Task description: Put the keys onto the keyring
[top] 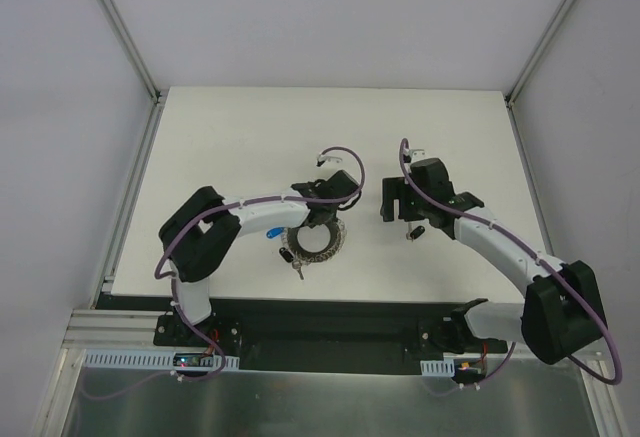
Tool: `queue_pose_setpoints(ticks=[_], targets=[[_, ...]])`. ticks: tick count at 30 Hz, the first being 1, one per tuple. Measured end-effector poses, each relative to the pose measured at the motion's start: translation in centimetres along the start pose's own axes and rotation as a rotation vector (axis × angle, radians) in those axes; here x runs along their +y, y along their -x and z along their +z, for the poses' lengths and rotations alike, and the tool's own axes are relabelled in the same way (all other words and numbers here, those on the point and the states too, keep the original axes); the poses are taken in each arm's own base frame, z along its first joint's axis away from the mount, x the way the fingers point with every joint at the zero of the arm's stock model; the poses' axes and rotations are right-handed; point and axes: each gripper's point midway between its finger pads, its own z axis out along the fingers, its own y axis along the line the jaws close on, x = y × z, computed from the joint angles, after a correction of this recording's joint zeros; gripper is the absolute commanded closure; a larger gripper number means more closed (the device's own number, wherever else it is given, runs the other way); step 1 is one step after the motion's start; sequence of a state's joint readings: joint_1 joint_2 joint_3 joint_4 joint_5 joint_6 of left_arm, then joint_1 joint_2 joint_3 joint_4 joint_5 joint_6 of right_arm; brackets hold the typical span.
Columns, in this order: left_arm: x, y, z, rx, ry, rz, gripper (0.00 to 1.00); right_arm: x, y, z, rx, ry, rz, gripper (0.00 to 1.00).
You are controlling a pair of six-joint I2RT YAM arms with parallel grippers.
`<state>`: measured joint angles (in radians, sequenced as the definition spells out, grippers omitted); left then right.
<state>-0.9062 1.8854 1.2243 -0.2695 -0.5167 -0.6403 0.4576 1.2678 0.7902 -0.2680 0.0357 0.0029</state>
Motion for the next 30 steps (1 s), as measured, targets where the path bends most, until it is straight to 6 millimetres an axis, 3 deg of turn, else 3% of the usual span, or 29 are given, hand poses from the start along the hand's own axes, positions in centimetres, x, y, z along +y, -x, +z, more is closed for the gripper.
queue_pose_setpoints(ticks=[7,13,18,23,30], targets=[[1.0,-1.4,-4.1,0.002,-0.269,0.28,1.0,1.1,0.9,-1.5,-0.069,0.078,-0.044,0.14],[-0.3,-2.3,-7.8,-0.026,-0.569,0.505,1.0,2.1,0.2,-2.4,-0.097,0.159,-0.07,0.19],[-1.4,-1.2,-11.1,-0.106,-0.771,0.607,1.0,4.1,0.2,-3.7,-0.152,0.283,-0.123,0.19],[-1.1,0.2,-12.5,-0.168,-0.888,0.641,1.0,6.5,1.2,-5.6,-0.229,0.419,-0.222,0.25],[-1.4,0.0,-13.7,-0.184,-0.997,0.696,1.0,9.6,0.7,-7.2,-0.221,0.622,-0.342,0.35]])
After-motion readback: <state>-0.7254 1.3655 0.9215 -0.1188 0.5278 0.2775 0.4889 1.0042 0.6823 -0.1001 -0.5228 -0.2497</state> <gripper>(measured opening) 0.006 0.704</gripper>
